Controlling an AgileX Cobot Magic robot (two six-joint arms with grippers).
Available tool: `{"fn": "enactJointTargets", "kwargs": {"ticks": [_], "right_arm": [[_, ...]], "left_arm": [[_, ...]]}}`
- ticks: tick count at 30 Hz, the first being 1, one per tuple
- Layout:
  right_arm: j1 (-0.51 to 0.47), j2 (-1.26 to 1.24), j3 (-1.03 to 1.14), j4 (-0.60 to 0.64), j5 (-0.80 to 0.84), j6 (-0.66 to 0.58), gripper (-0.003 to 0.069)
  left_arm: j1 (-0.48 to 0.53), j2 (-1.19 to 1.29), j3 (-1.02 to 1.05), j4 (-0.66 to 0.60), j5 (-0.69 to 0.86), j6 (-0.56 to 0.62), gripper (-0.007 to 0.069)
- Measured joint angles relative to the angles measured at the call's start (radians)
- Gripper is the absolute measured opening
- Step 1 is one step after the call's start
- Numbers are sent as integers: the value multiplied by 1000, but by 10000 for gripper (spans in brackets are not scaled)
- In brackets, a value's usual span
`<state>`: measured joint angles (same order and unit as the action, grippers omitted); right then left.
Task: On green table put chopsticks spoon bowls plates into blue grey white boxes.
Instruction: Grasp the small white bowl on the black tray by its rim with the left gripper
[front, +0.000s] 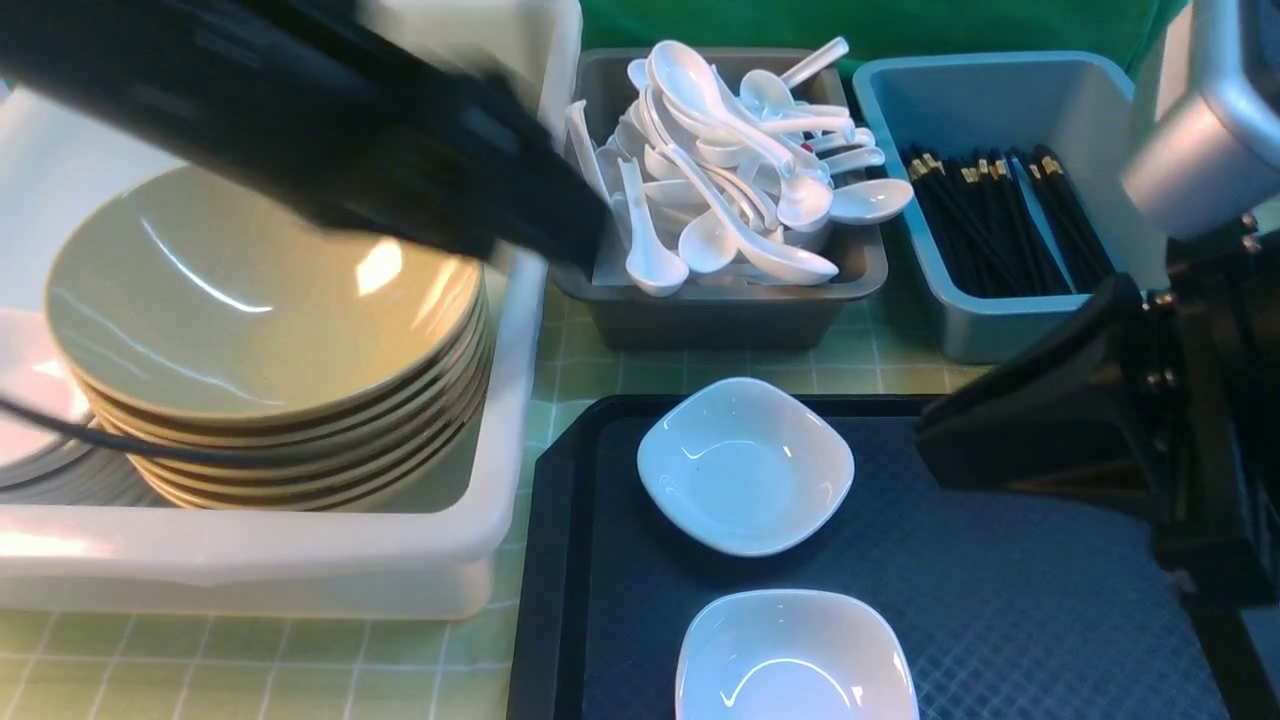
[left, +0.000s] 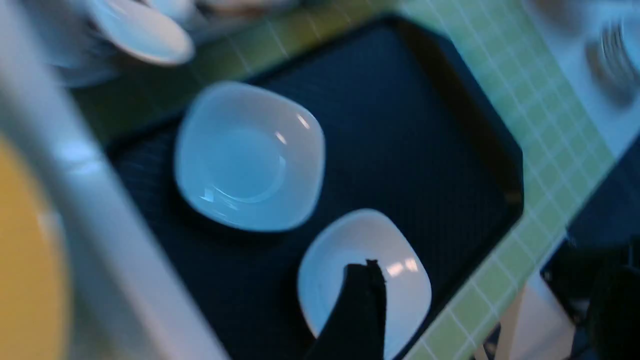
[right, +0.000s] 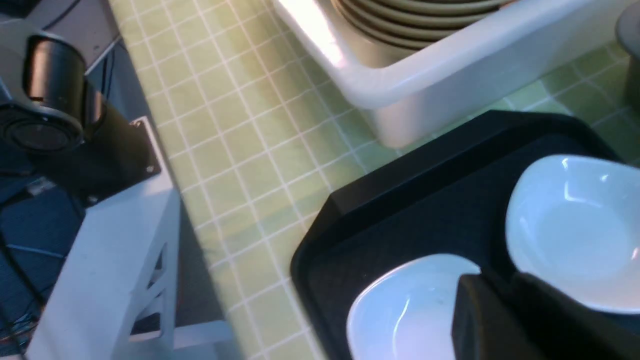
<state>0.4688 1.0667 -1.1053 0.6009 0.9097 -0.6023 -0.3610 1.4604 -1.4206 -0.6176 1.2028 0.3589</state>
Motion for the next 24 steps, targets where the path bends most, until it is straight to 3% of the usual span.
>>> {"fn": "enactJointTargets", "kwargs": {"ticks": [5, 14, 24], "right_arm": [[0, -63, 0, -4, 27, 1, 89], [0, -150, -1, -52, 43, 13, 104], [0, -157, -1, -82, 54, 32, 120]], "left_arm": [[-113, 249, -100, 84, -9, -69, 526], [-132, 585, -403, 257, 16, -171, 526], [-136, 672, -428, 368, 17, -225, 526]]}}
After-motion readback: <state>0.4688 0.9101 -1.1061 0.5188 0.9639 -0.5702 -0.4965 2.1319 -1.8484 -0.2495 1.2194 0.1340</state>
